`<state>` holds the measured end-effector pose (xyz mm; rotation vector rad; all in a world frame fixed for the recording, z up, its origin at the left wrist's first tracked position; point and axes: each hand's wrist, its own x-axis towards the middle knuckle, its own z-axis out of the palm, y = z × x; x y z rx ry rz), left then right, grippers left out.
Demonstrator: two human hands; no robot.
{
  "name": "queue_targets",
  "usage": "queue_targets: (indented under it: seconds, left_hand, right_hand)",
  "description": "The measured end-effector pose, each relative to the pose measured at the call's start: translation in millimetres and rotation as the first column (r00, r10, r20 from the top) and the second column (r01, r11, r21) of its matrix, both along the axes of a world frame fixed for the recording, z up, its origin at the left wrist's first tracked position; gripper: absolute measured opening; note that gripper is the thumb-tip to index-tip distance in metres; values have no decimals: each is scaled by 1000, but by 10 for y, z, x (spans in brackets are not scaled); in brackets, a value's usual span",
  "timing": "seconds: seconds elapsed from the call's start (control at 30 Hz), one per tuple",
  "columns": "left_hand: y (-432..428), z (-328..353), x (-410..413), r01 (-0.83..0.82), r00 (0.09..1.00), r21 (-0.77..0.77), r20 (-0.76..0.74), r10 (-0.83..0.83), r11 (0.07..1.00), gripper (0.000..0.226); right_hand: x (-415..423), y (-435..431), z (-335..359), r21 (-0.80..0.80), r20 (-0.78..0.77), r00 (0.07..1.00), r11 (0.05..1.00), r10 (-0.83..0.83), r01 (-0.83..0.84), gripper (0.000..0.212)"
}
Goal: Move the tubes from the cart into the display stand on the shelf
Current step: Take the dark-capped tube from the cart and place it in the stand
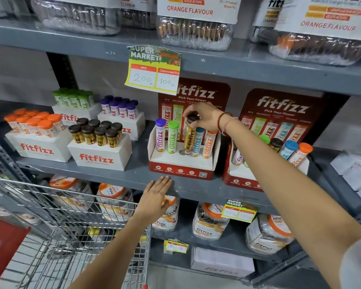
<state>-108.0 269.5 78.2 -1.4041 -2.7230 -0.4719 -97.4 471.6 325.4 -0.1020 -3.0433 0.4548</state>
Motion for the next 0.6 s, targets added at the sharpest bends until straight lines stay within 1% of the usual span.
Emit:
queue_targets:
  seconds: [0.33, 0.6]
  left_hand:
    - [-6, -45, -27, 6, 1000, -6, -7, -6, 1000, 63]
    - [-17, -63, -25, 8, 1000, 0, -23, -8, 1000, 63]
  right_hand:
    - [-166, 112, -185, -74, -74, 997, 997, 6, -11, 38]
    - [-199, 119, -274, -164, -93, 996, 986, 12, -27, 42]
